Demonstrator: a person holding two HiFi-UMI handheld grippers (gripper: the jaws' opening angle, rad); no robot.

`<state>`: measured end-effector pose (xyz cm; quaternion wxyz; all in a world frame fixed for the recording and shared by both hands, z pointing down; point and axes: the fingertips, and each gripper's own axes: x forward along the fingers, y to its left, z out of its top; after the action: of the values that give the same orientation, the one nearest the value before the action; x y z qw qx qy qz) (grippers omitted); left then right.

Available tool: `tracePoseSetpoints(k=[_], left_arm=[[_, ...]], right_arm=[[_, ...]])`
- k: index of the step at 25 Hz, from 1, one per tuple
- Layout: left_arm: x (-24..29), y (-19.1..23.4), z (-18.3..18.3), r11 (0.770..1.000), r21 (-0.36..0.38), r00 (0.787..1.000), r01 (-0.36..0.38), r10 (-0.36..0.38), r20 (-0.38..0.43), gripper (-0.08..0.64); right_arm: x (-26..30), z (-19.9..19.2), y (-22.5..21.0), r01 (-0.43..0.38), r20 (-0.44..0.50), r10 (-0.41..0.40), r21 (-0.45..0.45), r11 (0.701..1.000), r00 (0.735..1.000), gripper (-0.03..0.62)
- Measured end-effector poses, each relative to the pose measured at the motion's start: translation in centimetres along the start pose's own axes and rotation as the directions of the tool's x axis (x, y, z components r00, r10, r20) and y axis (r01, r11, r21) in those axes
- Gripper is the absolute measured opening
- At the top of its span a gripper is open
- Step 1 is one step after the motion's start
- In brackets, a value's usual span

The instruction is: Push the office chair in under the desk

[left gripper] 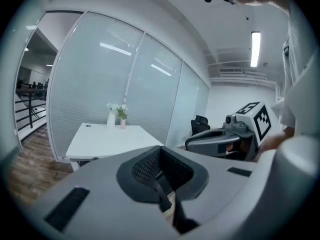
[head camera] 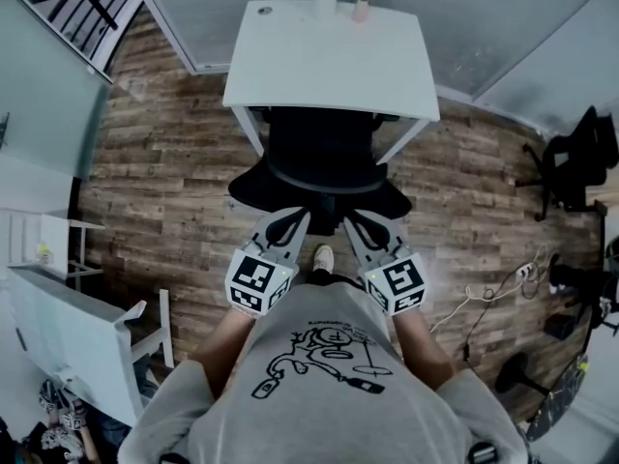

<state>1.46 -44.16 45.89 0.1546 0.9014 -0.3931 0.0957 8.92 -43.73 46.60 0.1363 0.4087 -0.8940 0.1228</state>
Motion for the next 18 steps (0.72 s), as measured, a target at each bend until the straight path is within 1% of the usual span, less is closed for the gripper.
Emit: tracePoseSetpoints(k=[5, 11, 18], left_arm=[[0.3, -1.5, 2.1, 0.999, -0.006, 0.998, 0.037, -0.037, 0.042, 0.003], [0.1, -1.7, 2.8, 0.999, -0.021, 0.997, 0.048, -0.047, 0.058, 0.003], [0.1, -1.8, 3.1, 0.998, -0.017, 0.996, 0.054, -0.053, 0.066, 0.003]], right_arm=[[-1.1, 2.2, 0.1, 0.004, 0.036, -0.005, 0.043, 0.999, 0.999, 0.038], [-1.2, 3.1, 0.5, 0.009, 0.048, -0.011, 0.037, 0.999, 0.999, 0.037], [-1.1, 3.4, 0.5, 0.013, 0.05, -0.015, 0.033, 0.999, 0.999, 0.037]])
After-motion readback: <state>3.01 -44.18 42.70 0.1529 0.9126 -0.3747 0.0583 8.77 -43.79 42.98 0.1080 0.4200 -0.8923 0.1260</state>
